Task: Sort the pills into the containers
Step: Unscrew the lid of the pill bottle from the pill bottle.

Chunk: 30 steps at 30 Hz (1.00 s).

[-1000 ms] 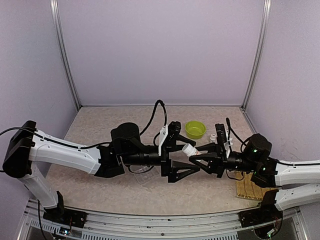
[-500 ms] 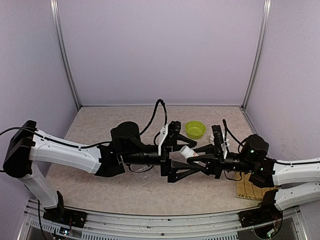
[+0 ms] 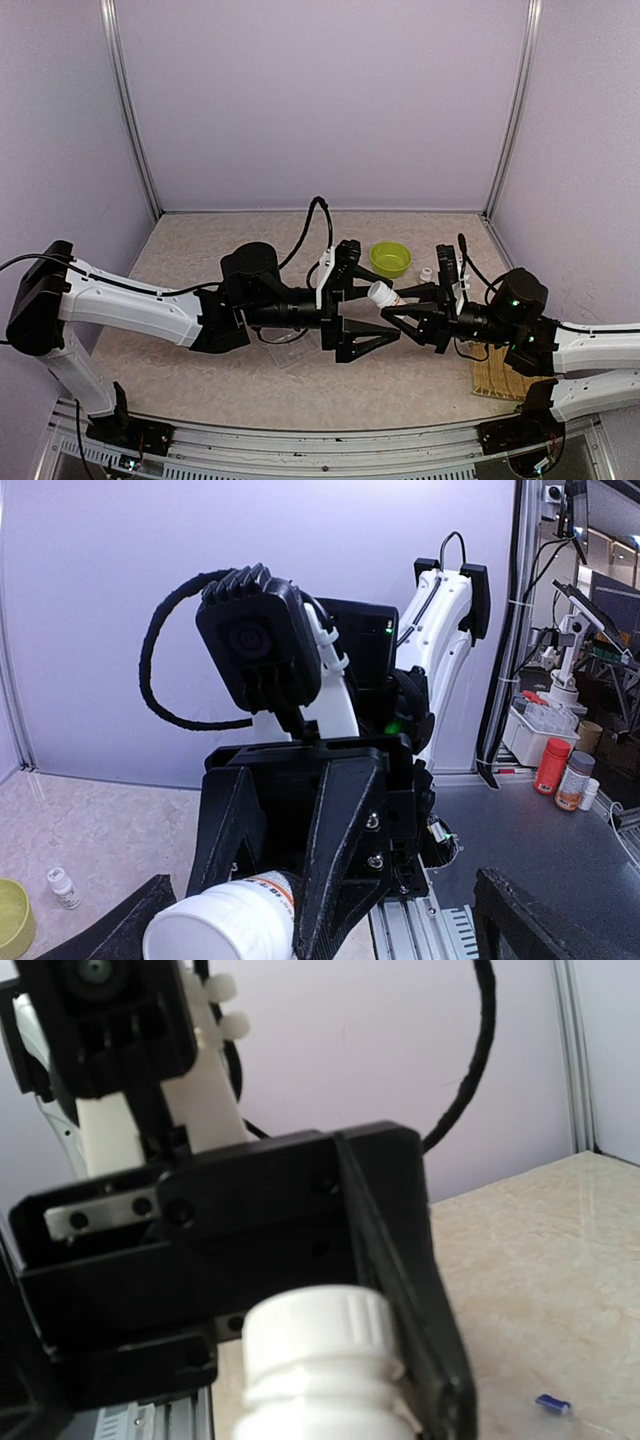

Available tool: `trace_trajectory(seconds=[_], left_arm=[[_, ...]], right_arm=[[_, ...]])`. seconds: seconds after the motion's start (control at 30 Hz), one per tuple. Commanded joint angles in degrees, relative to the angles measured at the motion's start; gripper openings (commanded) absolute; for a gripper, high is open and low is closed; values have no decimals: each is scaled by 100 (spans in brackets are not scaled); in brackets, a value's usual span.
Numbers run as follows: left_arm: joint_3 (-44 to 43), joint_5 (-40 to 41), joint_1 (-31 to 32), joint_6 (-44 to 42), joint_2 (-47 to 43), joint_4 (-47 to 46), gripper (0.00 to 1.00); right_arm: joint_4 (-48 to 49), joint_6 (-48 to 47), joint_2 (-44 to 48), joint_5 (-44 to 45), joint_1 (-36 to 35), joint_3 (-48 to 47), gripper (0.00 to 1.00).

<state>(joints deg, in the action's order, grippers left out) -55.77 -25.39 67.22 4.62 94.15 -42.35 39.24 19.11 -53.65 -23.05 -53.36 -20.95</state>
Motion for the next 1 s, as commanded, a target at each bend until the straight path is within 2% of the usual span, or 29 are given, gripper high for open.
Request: trace_trajectory(seconds=[0.0,0.47,0.97], left_arm=[[-15,110,1,3,-13,51,99],[-108,210,-51,117,-8,130,99],[447,-92,-302,317,-469,-183,98]], right_arm=[[139,-47,126,-70,-1,65,0],[338,23,-145,-628,-5,22,0],[149,-92,286,-327,-2,170,0]])
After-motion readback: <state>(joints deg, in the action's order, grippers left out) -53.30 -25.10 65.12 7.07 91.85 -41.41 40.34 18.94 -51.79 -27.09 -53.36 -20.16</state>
